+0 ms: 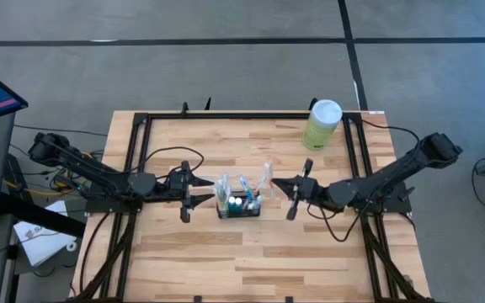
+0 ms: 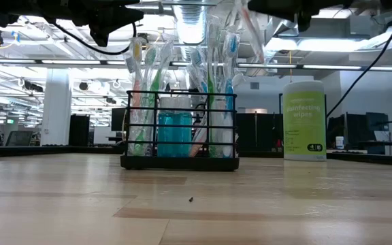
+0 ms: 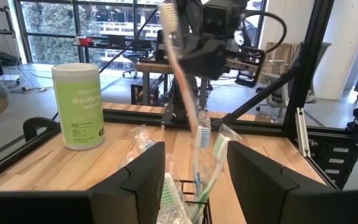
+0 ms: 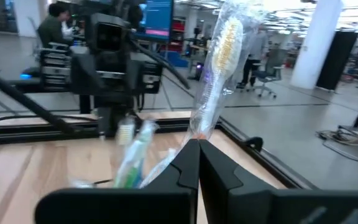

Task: Pick & Place toothbrushing station
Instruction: Put the orange toothbrush into the mesh

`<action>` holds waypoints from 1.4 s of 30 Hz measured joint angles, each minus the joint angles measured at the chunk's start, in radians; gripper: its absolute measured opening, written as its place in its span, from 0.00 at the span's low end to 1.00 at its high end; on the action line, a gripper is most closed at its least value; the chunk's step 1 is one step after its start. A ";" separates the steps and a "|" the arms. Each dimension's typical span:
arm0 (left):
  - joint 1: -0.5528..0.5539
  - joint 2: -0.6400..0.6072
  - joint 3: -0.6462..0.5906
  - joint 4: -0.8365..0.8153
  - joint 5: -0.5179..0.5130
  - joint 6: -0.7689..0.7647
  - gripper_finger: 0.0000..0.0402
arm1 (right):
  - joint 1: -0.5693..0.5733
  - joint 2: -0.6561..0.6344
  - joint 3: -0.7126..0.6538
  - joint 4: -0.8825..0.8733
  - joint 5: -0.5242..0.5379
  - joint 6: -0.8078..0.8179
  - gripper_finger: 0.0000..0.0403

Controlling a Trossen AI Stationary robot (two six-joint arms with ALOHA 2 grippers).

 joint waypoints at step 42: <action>0.000 0.000 0.000 0.000 0.000 0.000 0.42 | -0.146 0.473 -0.059 0.645 -0.214 -0.030 0.00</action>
